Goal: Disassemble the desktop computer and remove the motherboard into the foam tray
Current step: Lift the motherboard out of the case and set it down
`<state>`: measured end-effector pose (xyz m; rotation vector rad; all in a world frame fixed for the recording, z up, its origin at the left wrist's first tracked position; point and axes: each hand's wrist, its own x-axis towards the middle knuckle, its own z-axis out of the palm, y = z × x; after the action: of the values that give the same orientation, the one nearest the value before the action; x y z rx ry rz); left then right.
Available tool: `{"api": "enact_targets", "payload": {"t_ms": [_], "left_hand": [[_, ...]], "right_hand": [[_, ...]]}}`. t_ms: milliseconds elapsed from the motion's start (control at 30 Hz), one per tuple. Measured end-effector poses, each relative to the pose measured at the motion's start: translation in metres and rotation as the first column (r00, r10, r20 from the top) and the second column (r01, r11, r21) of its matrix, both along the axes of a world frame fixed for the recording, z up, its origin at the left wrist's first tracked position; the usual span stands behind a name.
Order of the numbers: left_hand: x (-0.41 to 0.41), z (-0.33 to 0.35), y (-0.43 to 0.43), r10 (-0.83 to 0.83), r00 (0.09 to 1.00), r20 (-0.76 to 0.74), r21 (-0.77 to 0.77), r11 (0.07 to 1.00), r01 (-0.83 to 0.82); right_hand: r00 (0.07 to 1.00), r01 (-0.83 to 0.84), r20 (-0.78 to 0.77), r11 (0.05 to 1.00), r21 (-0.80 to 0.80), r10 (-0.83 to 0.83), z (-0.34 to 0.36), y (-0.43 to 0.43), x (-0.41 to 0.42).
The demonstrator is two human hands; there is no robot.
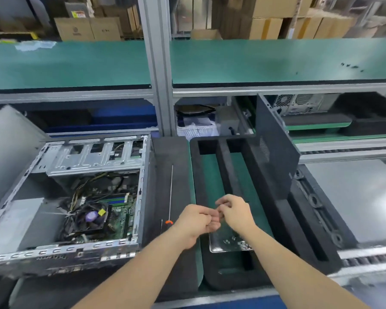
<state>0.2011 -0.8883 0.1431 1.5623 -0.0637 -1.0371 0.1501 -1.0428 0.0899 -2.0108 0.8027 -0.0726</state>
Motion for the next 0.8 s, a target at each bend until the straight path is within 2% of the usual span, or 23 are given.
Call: {"api": "enact_targets", "payload": {"t_ms": [133,200,333,500,800], "left_hand": [[-0.02,-0.035,-0.03,-0.013,0.995,-0.102,0.09,0.996,0.023],[-0.028,-0.041,-0.039,0.027,0.991,-0.129,0.148,0.989,-0.008],[-0.035,-0.041,-0.048,0.124,0.982,-0.142,0.205,0.974,-0.093],[-0.032,-0.026,-0.048,0.077,0.985,-0.156,0.244,0.969,-0.037],[-0.033,-0.013,-0.043,0.014,0.978,-0.206,0.219,0.975,0.033]], "right_hand": [[0.983,0.177,-0.104,0.933,0.313,-0.151,0.0,-0.017,-0.038],[0.975,0.208,-0.15,0.902,0.378,-0.162,-0.004,-0.017,-0.053],[0.971,0.235,-0.145,0.861,0.452,-0.189,-0.01,-0.011,-0.067],[0.969,0.248,-0.119,0.824,0.509,-0.218,-0.012,-0.01,-0.069],[0.968,0.25,-0.13,0.85,0.465,-0.214,-0.007,-0.012,-0.071]]}}
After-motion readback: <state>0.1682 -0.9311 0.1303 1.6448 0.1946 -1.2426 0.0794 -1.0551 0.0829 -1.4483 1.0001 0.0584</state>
